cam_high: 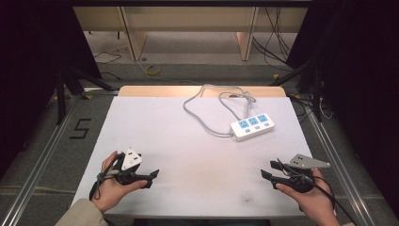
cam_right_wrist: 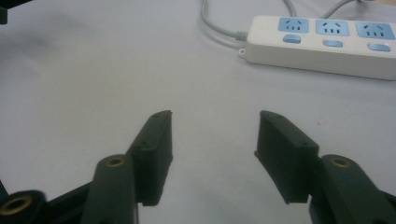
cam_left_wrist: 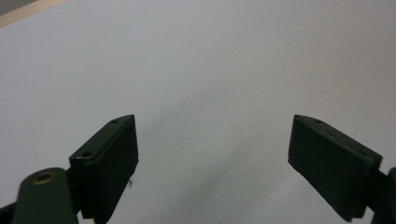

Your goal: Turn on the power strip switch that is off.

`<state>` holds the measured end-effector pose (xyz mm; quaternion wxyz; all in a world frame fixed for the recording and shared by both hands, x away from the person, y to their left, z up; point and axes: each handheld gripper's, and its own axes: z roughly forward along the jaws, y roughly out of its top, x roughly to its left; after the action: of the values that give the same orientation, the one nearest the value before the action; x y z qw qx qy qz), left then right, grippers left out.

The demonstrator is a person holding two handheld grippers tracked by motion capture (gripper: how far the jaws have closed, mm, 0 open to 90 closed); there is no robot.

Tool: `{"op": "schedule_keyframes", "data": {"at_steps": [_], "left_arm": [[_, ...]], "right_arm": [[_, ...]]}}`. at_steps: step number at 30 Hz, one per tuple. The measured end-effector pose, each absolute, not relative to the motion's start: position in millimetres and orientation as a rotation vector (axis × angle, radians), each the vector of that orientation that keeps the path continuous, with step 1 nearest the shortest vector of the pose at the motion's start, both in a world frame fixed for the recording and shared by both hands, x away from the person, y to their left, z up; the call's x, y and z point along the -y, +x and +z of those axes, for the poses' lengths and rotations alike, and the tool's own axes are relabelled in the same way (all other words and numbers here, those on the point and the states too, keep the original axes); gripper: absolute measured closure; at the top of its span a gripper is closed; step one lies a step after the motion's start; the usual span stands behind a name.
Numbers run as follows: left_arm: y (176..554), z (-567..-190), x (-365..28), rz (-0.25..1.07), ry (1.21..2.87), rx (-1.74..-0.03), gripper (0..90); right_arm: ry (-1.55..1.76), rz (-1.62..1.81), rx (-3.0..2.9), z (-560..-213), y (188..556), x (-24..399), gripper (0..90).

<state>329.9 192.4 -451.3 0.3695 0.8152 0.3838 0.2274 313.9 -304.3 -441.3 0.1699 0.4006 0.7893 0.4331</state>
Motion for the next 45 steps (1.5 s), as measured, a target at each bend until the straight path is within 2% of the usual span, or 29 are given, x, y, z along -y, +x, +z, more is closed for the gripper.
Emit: {"op": "schedule_keyframes", "data": {"at_steps": [2, 3, 4, 7, 8, 10, 13, 45], "left_arm": [[330, -451, -194, 0.586, 2.094, -0.99, 15.9], [330, -451, -194, 0.586, 2.094, -0.99, 16.0], [330, -452, -194, 0.585, 2.093, -0.992, 16.0], [330, -452, -193, 0.589, 2.094, -0.992, 16.0], [330, -452, -193, 0.59, 2.094, -0.992, 16.0], [331, -452, -194, 0.594, 2.095, -0.997, 16.1], [331, -452, -194, 0.596, 2.098, -1.0, 16.1], [332, -454, -191, 0.6, 2.116, -0.99, 16.1]], "right_arm": [[1.139, 1.207, -2.241, -440, 313, 305, 56.4], [1.139, 1.207, -2.241, -440, 313, 305, 56.4], [1.139, 1.195, -2.233, -439, 313, 306, 63.8], [1.146, 1.165, -2.232, -437, 313, 306, 74.9], [1.146, 1.165, -2.232, -437, 313, 306, 74.9], [1.15, 1.138, -2.223, -436, 313, 306, 84.8], [1.163, 1.124, -2.207, -435, 314, 307, 89.6], [1.205, 1.079, -2.149, -424, 350, 299, 90.0]]}}
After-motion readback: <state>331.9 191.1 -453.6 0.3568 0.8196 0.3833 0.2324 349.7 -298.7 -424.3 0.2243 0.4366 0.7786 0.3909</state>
